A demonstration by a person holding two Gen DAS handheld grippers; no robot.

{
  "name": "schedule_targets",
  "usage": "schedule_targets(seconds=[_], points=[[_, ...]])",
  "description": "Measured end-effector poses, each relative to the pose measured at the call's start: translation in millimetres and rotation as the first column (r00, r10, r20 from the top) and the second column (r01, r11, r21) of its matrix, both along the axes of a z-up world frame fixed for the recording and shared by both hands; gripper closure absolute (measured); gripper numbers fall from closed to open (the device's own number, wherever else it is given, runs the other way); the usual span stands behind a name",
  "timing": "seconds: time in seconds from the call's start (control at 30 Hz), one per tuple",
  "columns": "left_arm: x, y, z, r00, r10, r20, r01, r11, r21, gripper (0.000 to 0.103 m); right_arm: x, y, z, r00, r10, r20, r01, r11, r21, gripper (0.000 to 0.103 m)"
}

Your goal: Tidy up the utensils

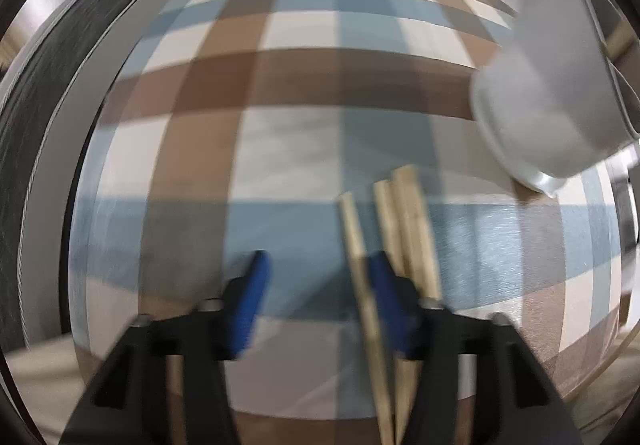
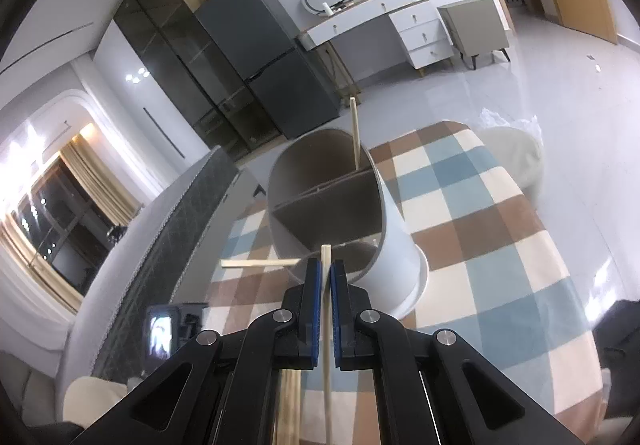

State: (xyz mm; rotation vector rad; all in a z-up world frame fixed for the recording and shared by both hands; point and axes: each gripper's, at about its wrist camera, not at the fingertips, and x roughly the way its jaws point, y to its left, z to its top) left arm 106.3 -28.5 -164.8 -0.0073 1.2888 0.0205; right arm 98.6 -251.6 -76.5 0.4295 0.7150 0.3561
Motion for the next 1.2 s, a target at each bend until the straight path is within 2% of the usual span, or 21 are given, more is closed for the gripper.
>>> schedule_targets(seconds=[0.03, 0.07, 0.1, 0.3, 0.43, 0.7, 0.83, 0.93, 1.07, 1.2], points=[[4.8, -6.2, 0.9, 1.0, -0.025, -0.006, 0.025, 1.0, 0.004, 0.079, 0.2, -0.5, 0.6, 1.0, 0.0, 0.006, 0.0, 1.0, 0.0, 0.099], [8.5, -9.4, 1.0, 0.999, -0.039, -0.011, 0.039, 0.999, -0.001, 0.092, 0.7, -1.2, 1.2, 1.0, -0.002, 0.01, 0.002, 1.0, -0.002, 0.099], [13.1, -12.7, 0.9, 0.999, -0.045, -0.015, 0.045, 0.999, -0.01, 0.1, 1.2, -2.4, 0.9, 1.0, -0.007, 0.013, 0.007, 1.0, -0.007, 0.099], [14.8, -10.0, 4.1, 1.0, -0.01, 0.019, 0.011, 0.999, -0.039, 0.102, 1.9, -7.7, 2.5, 0.999, -0.028, 0.015, 0.029, 1.0, -0.011, 0.099], [-2.1, 6.2, 35.0, 0.991, 0.037, 0.13, -0.028, 0.997, -0.076, 0.102, -4.4, 1.2, 9.3, 0.999, -0.013, 0.048, 0.015, 0.999, -0.04, 0.099], [-47.6, 29.5, 92.1, 0.945, 0.08, 0.316, -0.027, 0.985, -0.168, 0.102, -28.4, 31.7, 20.7, 0.99, 0.063, 0.128, -0.045, 0.989, -0.138, 0.099], [-49.1, 28.8, 99.6, 0.942, 0.076, 0.327, -0.013, 0.982, -0.19, 0.102, -36.3, 37.6, 20.2, 0.99, 0.063, 0.13, -0.044, 0.988, -0.145, 0.099], [-52.7, 20.0, 91.7, 0.943, 0.023, 0.333, 0.023, 0.991, -0.134, 0.102, -41.3, 42.8, 17.8, 0.99, 0.069, 0.122, -0.049, 0.986, -0.157, 0.099], [-55.2, 26.9, 92.0, 0.948, 0.06, 0.312, -0.003, 0.984, -0.179, 0.102, -47.0, 48.0, 18.6, 0.99, 0.075, 0.124, -0.053, 0.984, -0.172, 0.099], [-59.5, 25.9, 104.9, 0.942, 0.044, 0.333, 0.02, 0.982, -0.186, 0.102, -50.4, 48.7, 19.5, 0.99, 0.069, 0.126, -0.047, 0.984, -0.169, 0.099]])
